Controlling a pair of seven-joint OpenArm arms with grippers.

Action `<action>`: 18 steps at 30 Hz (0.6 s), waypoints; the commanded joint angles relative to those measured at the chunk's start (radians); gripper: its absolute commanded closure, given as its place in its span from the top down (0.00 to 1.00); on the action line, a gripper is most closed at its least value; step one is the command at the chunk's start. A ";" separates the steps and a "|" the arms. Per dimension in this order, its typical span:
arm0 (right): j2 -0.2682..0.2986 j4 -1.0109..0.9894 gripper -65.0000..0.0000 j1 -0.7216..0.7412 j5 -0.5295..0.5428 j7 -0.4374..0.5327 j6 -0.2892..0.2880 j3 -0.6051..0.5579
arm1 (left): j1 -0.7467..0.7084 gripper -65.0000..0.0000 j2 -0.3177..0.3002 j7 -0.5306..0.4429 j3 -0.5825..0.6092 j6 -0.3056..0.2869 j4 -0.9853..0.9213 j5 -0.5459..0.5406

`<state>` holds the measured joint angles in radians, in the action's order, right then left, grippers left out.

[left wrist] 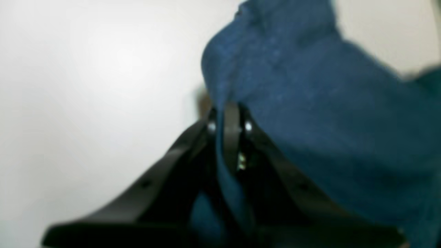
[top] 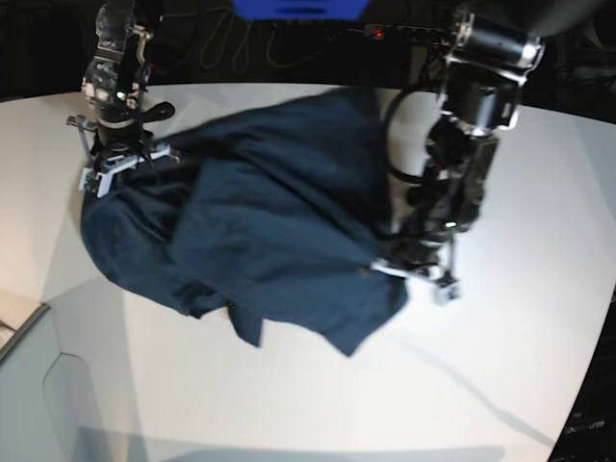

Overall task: Layout the t-shirt on the table in an organized manner, then fold the t-shirt properly
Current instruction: 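Regrasp the shirt with the left gripper and pull it away from the right gripper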

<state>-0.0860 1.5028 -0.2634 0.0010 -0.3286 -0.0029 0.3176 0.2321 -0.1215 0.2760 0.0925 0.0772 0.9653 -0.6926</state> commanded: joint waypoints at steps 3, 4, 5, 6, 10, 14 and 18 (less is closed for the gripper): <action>0.002 0.015 0.00 0.006 0.000 0.023 -0.003 0.001 | -0.024 0.00 -0.089 -0.021 -0.070 -0.003 0.076 -0.089; 0.002 0.015 0.00 0.006 0.000 0.023 -0.003 0.001 | -0.033 0.00 -0.116 -0.021 -0.095 -0.003 0.082 -0.115; 0.002 0.015 0.00 0.006 0.000 0.023 -0.003 0.001 | -0.040 0.00 -0.137 -0.021 -0.116 -0.003 0.080 -0.134; 0.001 0.015 0.00 0.006 0.000 0.023 -0.003 -0.005 | -0.047 0.00 -0.154 -0.021 -0.133 -0.003 0.079 -0.149; 0.001 0.014 0.00 0.006 0.000 0.023 -0.003 -0.042 | -0.083 0.00 -0.189 -0.021 -0.205 -0.003 0.080 -0.195; -0.001 0.014 0.00 -0.001 0.000 0.023 -0.003 -0.047 | -0.113 0.00 -0.194 -0.019 -0.310 -0.003 0.080 -0.210; 0.001 0.014 0.00 -0.004 0.000 0.023 -0.003 -0.042 | -0.119 0.00 -0.195 -0.017 -0.369 -0.004 0.080 -0.210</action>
<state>-0.0898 1.5024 -0.2722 0.0055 -0.3294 -0.0036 0.2699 0.0921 -0.3012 0.2874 -0.2710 0.0753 1.0271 -0.8921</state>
